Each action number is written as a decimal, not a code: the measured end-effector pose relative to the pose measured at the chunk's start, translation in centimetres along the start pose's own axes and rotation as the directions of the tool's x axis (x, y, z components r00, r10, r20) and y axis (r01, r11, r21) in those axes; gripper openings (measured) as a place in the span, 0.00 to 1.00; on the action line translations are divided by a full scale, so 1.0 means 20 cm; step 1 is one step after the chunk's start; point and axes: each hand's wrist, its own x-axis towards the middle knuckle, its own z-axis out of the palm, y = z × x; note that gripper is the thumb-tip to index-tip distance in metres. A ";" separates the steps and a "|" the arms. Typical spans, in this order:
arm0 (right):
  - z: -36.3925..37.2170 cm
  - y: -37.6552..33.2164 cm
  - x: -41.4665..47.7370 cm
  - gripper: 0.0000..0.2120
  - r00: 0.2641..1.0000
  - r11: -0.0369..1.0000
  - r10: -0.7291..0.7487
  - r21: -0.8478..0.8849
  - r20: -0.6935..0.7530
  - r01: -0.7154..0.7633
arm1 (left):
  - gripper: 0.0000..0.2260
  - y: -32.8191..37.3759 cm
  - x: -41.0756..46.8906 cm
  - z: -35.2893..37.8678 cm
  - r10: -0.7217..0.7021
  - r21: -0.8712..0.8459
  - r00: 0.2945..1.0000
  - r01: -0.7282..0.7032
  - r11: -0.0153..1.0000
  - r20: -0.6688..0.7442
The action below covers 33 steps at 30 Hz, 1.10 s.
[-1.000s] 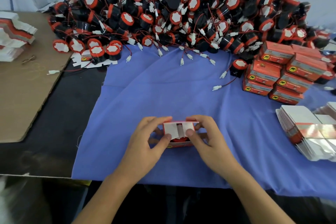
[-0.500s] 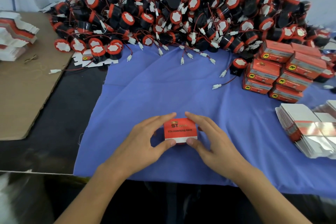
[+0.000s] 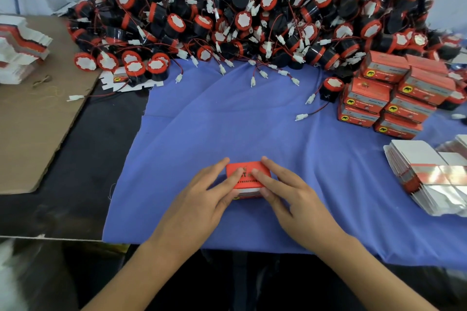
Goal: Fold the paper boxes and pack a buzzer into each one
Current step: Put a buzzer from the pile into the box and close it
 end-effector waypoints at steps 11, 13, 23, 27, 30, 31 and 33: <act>0.02 -0.06 -0.03 0.34 0.991 0.856 -0.132 -0.503 0.008 0.118 | 0.26 0.08 -0.05 -0.01 0.145 0.573 0.977 -0.208 0.793 0.155; 0.04 -0.10 -0.04 0.31 0.989 0.815 -0.145 -0.562 0.035 0.139 | 0.28 0.13 -0.05 0.00 0.025 0.682 0.970 -0.189 0.707 0.243; 0.12 -0.16 -0.14 0.39 0.949 0.949 0.303 0.123 -0.083 -0.292 | 0.18 0.26 0.01 0.09 -0.326 -0.115 0.945 0.321 0.940 -0.021; 0.10 -0.20 -0.11 0.29 0.737 0.639 0.647 0.669 -0.198 -0.381 | 0.17 0.31 0.08 0.15 -0.599 -0.731 0.797 0.366 0.577 -0.074; -0.03 -0.17 -0.06 0.29 0.671 0.651 0.670 0.686 -0.318 -0.325 | 0.10 0.41 0.21 0.18 -0.558 -0.788 0.822 0.268 0.554 -0.113; -0.09 -0.15 -0.04 0.29 0.656 0.676 0.662 0.666 -0.362 -0.314 | 0.07 0.44 0.28 0.18 -0.518 -0.779 0.847 0.242 0.579 -0.122; -0.21 -0.09 0.04 0.28 0.628 0.735 0.639 0.593 -0.443 -0.329 | 0.06 0.51 0.44 0.18 -0.442 -0.774 0.888 0.191 0.603 -0.125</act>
